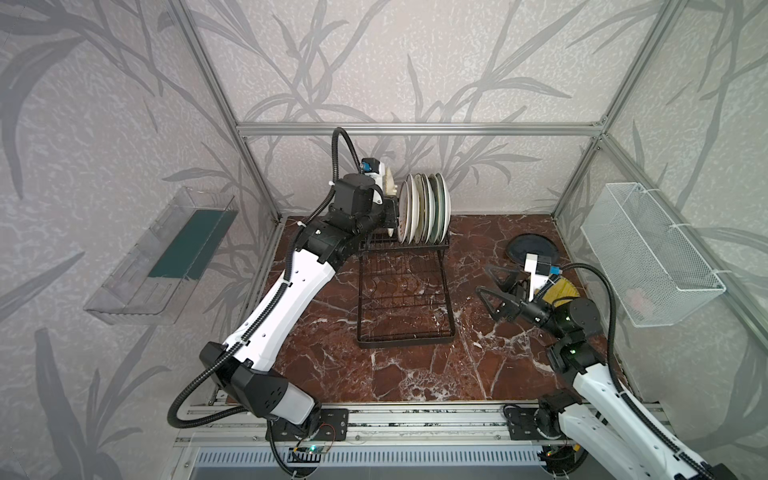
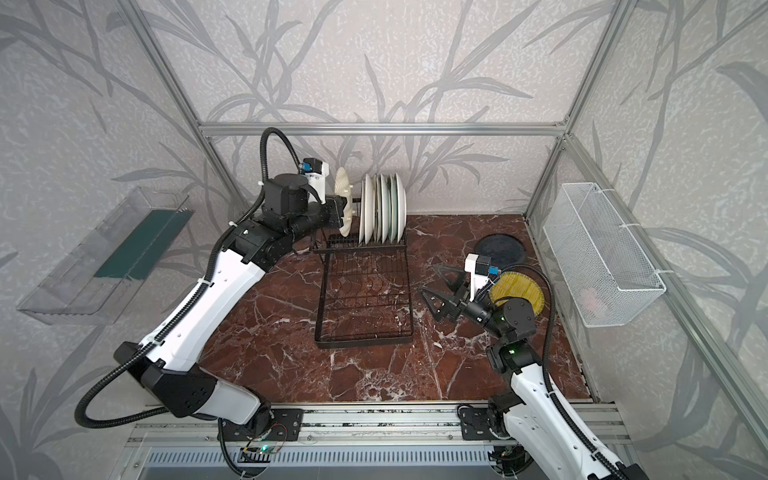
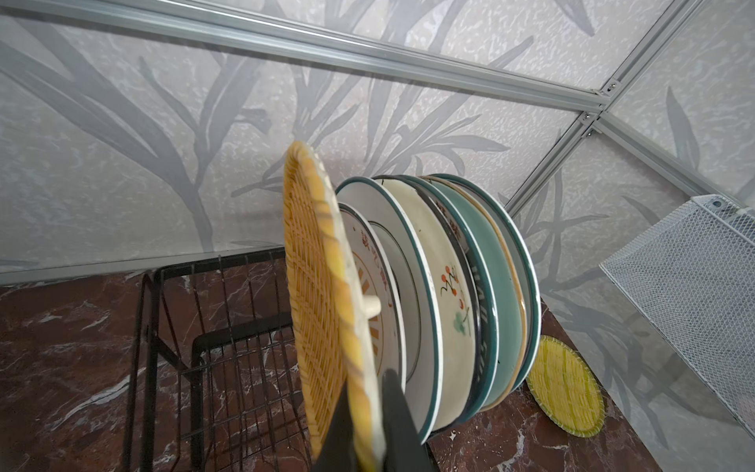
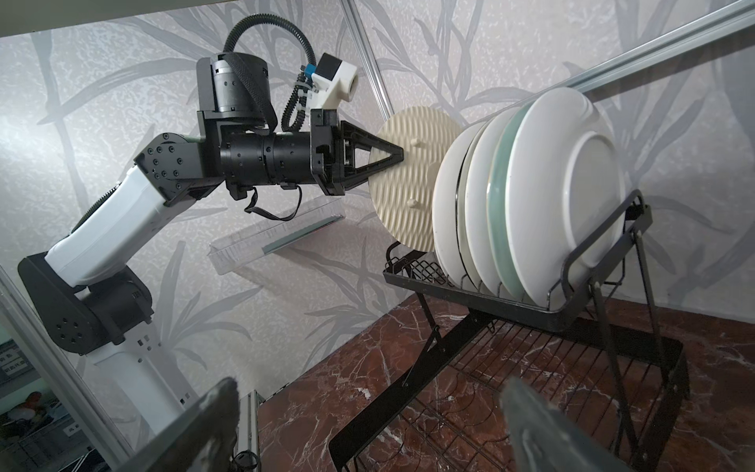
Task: Load plates into a dish rack
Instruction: Place the plate on the dish rack.
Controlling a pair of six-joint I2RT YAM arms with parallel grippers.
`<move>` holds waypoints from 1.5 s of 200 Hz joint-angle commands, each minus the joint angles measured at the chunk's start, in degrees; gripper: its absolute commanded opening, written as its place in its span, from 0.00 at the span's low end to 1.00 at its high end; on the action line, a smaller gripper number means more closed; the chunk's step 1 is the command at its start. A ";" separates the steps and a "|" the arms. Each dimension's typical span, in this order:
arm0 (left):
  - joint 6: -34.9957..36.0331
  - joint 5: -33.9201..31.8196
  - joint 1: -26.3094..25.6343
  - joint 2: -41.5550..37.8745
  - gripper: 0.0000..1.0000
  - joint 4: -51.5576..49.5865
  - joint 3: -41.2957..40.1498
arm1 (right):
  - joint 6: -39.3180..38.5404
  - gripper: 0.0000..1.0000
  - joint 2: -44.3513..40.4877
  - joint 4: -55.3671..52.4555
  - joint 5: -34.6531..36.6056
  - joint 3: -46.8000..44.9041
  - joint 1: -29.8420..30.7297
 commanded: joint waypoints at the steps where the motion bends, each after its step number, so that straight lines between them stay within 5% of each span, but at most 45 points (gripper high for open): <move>1: -0.64 2.05 0.83 0.74 0.00 2.21 3.60 | -0.74 0.99 -0.35 1.34 0.20 -0.21 0.39; 275: 3.90 -0.01 2.02 9.15 0.00 0.19 2.47 | -0.91 0.99 1.75 1.61 0.46 -0.30 0.65; 300: 3.51 -0.03 1.99 9.13 0.06 0.23 2.26 | -0.84 0.99 1.81 1.56 0.46 -0.21 0.65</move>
